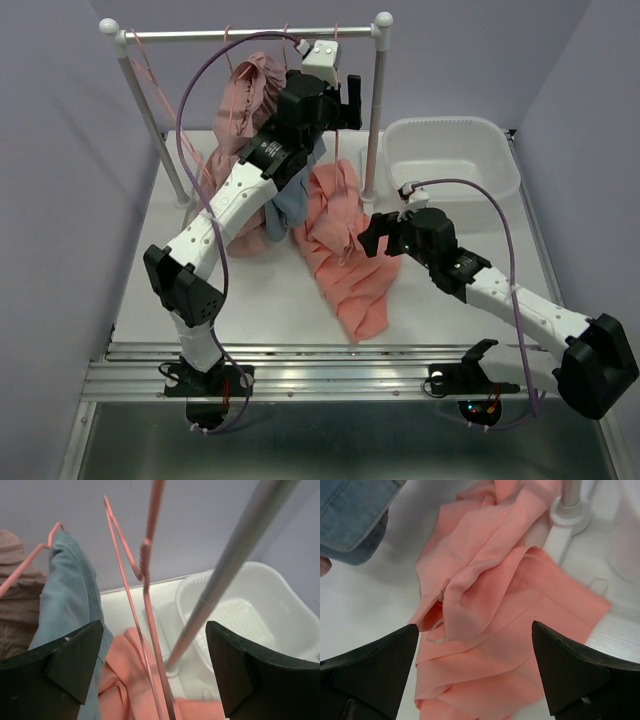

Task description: Remove the skirt from the hanger

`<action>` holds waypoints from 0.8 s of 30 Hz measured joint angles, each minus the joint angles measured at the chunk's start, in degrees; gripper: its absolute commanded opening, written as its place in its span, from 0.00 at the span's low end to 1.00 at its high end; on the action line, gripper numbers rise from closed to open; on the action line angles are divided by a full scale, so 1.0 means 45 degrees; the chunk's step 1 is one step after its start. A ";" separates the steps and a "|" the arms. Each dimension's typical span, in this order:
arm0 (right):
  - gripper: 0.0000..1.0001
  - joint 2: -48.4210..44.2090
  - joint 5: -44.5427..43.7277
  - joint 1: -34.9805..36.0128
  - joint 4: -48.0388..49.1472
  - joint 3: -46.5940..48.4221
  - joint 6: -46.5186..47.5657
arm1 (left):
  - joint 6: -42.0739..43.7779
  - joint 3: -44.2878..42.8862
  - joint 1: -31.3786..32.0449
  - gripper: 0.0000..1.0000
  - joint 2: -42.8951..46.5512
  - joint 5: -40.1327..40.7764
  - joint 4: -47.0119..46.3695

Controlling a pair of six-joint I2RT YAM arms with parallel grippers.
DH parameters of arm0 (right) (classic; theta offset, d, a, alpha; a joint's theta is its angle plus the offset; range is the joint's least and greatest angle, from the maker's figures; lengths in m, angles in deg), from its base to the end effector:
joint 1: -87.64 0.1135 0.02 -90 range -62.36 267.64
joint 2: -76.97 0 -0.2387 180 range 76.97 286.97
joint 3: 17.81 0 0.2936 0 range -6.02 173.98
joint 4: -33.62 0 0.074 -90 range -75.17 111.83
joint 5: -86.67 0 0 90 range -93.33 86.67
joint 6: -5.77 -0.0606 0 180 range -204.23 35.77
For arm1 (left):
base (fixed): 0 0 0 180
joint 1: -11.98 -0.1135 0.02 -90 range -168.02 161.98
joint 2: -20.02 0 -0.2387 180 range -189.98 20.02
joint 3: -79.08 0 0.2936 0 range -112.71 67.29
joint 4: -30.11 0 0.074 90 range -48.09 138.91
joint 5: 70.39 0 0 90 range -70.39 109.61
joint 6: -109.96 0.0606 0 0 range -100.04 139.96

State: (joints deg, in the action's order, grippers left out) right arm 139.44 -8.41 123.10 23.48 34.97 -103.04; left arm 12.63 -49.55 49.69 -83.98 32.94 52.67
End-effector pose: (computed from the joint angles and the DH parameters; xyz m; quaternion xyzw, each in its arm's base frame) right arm 0.2682 0.1844 0.2302 -0.0932 0.8126 0.2296 0.5276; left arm 0.3863 -0.2810 0.4723 0.1001 0.6873 -0.1994 0.6912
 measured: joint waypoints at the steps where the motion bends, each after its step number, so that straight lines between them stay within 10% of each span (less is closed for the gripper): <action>1: 1.00 0.0495 0.0340 0.0112 0.0282 -0.0010 -0.0015 | -0.0024 0.0374 0.0141 0.99 0.0432 -0.0019 0.0015; 13: 0.99 0.6785 -0.0340 0.1156 0.1496 0.1171 -0.0597 | -0.1015 0.6484 0.2866 0.99 0.6533 0.0117 -0.1088; 16: 0.70 0.8242 -0.1423 0.1681 0.1807 0.1904 -0.0811 | -0.1321 0.7698 0.3143 0.99 0.7587 -0.0102 -0.1302; 19: 0.01 0.8631 -0.2701 0.2064 0.1996 0.2118 -0.1282 | -0.1656 0.8684 0.3332 0.99 0.8446 -0.0194 -0.1418; 24: 0.01 0.8155 -0.4347 0.2059 0.1515 0.1894 -0.1933 | -0.2166 1.0151 0.3410 0.99 0.9831 0.0175 -0.1481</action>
State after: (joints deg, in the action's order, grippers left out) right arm 176.14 -27.97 132.37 30.30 43.50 -111.74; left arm 2.88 -3.87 65.04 -39.75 33.72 46.01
